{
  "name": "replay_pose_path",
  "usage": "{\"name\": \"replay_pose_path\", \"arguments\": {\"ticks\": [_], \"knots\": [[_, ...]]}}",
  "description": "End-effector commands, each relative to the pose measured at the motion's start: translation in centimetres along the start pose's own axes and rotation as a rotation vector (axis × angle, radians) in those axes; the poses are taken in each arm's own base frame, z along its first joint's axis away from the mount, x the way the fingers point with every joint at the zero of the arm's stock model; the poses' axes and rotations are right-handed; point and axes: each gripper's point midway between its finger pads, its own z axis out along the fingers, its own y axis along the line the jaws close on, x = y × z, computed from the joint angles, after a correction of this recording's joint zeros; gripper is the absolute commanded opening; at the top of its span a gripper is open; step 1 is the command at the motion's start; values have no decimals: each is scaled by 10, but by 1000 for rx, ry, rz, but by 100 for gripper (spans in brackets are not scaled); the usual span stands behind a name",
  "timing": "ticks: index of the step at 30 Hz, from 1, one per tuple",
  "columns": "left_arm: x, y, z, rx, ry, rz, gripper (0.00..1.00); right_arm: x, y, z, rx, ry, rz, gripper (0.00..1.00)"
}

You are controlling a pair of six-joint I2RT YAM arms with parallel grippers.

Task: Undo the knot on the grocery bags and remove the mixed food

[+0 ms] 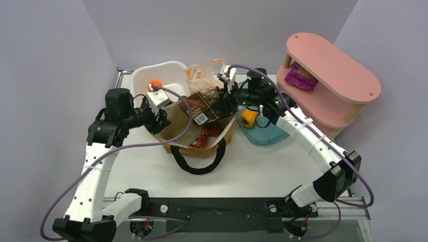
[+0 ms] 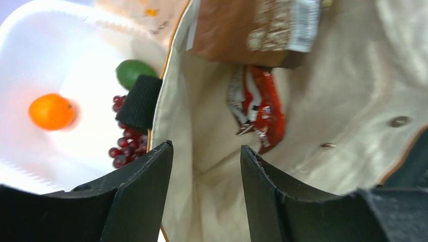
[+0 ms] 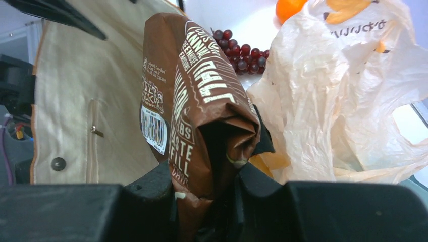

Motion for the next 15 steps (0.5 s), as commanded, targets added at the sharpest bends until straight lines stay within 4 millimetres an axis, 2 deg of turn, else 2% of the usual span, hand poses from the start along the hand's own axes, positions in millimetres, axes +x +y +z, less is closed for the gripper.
{"name": "replay_pose_path", "arguments": {"ticks": [1, 3, 5, 7, 9, 11, 12, 13, 14, 15], "knots": [[-1, 57, 10, -221, 10, -19, 50, -82, 5, -34, 31, -222, -84, 0], [3, 64, 17, -233, 19, -45, 50, -99, 4, -43, 45, -275, -61, 0], [9, 68, 24, -240, 37, -65, 47, -125, 1, -57, 60, -357, -3, 0], [14, 74, 28, -257, 51, -77, 41, -154, -5, -76, 100, -446, 33, 0], [12, 77, 31, -258, 46, -87, 39, -181, -16, -99, 167, -536, 47, 0], [9, 76, 33, -251, 35, -92, 38, -205, -39, -129, 308, -614, 6, 0], [8, 75, 34, -245, 32, -93, 38, -206, -62, -143, 449, -609, -30, 0], [7, 74, 35, -241, 32, -93, 38, -214, -77, -166, 552, -620, -54, 0], [7, 72, 36, -235, 34, -93, 38, -215, -101, -186, 694, -616, -75, 0], [8, 71, 36, -231, 37, -94, 38, -219, -117, -214, 798, -617, -89, 0]]}}
